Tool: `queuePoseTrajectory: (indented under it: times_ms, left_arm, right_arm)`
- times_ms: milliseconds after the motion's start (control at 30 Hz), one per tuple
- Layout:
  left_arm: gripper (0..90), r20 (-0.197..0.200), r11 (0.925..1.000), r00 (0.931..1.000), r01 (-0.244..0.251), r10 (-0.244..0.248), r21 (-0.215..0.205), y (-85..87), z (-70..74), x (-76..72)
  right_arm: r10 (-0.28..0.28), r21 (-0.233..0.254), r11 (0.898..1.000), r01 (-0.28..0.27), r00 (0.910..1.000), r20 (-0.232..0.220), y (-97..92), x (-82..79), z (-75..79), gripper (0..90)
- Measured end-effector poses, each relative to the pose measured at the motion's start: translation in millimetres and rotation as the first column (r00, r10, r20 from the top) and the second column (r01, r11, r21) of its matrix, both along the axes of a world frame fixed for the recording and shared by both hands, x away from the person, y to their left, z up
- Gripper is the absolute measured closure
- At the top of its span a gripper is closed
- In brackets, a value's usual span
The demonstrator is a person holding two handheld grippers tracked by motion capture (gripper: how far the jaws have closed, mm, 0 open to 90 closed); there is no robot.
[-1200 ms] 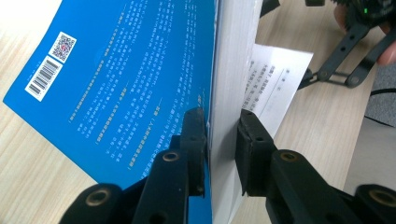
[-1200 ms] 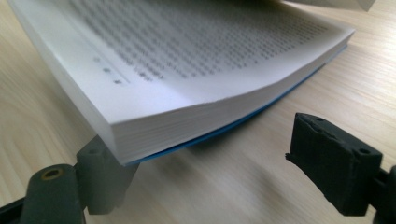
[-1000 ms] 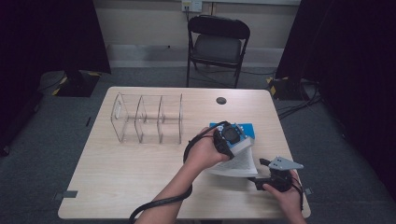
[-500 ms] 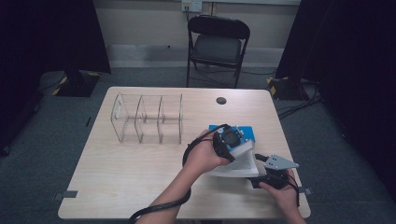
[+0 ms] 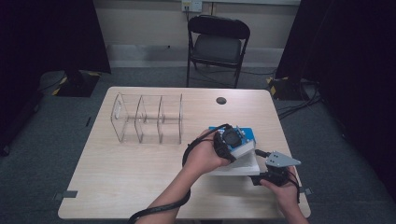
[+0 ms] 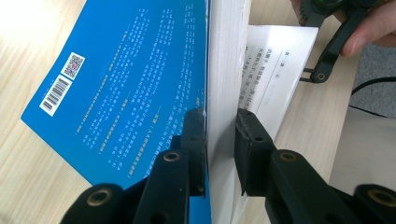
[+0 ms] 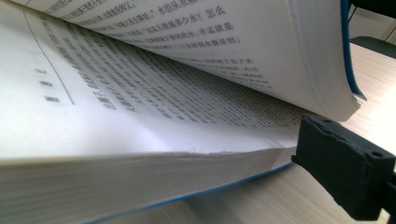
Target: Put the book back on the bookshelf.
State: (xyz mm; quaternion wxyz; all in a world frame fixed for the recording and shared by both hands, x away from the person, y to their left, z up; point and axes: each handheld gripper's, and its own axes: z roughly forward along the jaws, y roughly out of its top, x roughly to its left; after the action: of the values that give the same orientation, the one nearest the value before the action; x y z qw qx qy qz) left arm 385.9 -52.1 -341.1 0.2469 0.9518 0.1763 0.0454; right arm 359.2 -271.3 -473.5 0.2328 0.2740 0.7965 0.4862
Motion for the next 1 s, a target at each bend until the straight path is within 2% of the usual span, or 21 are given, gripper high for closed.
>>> queuePoseTrajectory:
  times_ms: [100,167,467,700,767,1000]
  left_arm:
    - [75.5,0.003,1.0000,1.0000,0.003,-0.003,-0.002,-0.4,1.8,-2.3]
    - [75.6,-0.001,0.9999,0.9999,0.010,-0.010,-0.001,-0.4,2.7,-2.7]
    - [75.4,-0.009,0.9998,0.9998,0.016,-0.016,-0.010,-0.3,5.3,-3.3]
    - [75.4,-0.002,0.9997,0.9997,0.023,-0.023,-0.008,-1.7,8.0,-4.4]
    - [75.4,-0.005,0.9997,0.9997,0.026,-0.026,0.005,-2.5,10.2,-4.5]
    - [75.4,0.001,0.9994,0.9994,0.036,-0.036,0.000,-3.8,15.0,-5.1]
  right_arm:
    - [-0.016,-0.006,1.000,0.016,0.9998,0.012,2.2,-0.1,0.8,9.8]
    - [-0.008,-0.014,1.000,0.008,0.9994,0.032,3.3,-0.5,1.7,9.9]
    - [0.001,-0.005,1.000,-0.001,0.9993,0.038,1.2,1.3,8.3,9.8]
    - [0.009,-0.026,1.000,-0.008,0.9992,0.039,0.4,1.6,12.5,9.8]
    - [0.007,-0.017,1.000,-0.007,0.9992,0.041,0.3,1.8,12.9,9.7]
    - [0.012,-0.003,1.000,-0.012,0.9990,0.044,-0.9,2.1,17.2,9.8]
